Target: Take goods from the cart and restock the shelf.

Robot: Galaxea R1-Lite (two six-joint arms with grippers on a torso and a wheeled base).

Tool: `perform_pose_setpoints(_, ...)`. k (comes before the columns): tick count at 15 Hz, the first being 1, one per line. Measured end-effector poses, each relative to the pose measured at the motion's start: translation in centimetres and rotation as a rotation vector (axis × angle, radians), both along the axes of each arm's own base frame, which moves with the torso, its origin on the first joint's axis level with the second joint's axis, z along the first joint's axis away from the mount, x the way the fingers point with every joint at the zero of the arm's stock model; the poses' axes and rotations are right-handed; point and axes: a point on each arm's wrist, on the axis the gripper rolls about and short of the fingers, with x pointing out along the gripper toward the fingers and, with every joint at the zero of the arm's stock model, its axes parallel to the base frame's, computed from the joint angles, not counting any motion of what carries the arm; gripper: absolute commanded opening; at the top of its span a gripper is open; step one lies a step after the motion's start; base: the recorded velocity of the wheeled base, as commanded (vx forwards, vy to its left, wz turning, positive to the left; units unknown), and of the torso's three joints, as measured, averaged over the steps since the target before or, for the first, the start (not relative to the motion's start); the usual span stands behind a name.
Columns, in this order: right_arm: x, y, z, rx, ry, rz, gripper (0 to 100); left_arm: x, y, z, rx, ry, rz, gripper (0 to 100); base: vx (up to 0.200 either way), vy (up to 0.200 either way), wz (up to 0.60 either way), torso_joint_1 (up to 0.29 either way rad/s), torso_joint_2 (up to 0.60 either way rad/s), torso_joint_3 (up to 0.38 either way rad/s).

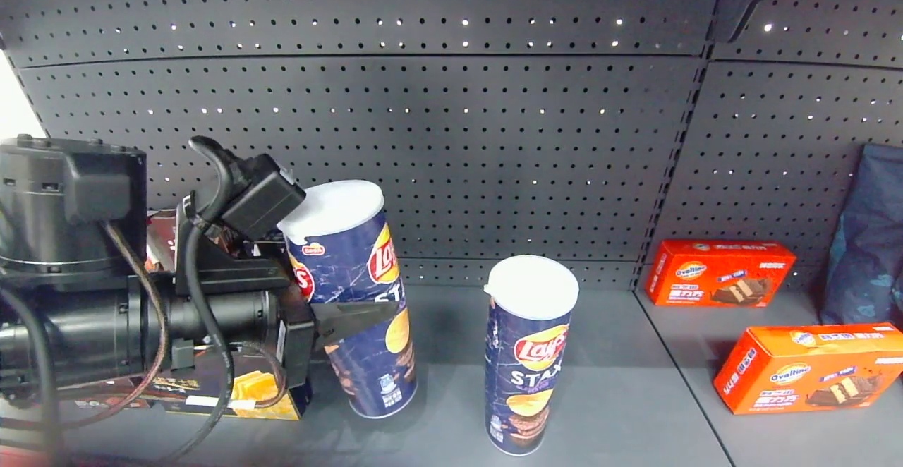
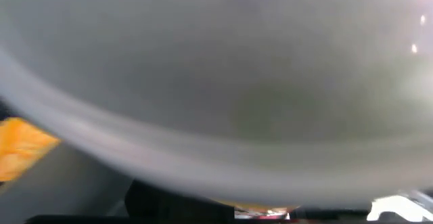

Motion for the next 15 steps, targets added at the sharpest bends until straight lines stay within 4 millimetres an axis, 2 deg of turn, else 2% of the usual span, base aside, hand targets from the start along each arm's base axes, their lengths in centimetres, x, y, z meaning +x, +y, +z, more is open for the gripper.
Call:
perform_pose_setpoints(7,0.0,0.0,0.0,0.0,0.0,-0.001,100,4.1,-2.1,0.6,0.015,-0.043,0.012,0,0.0,0.0,0.0,0.0,0.0,0.0)
perform_pose_setpoints(15,0.0,0.0,0.0,0.0,0.0,0.0,100,6.7,-3.5,-1.7,0.05,0.023,0.003,0,0.0,0.0,0.0,0.0,0.0,0.0)
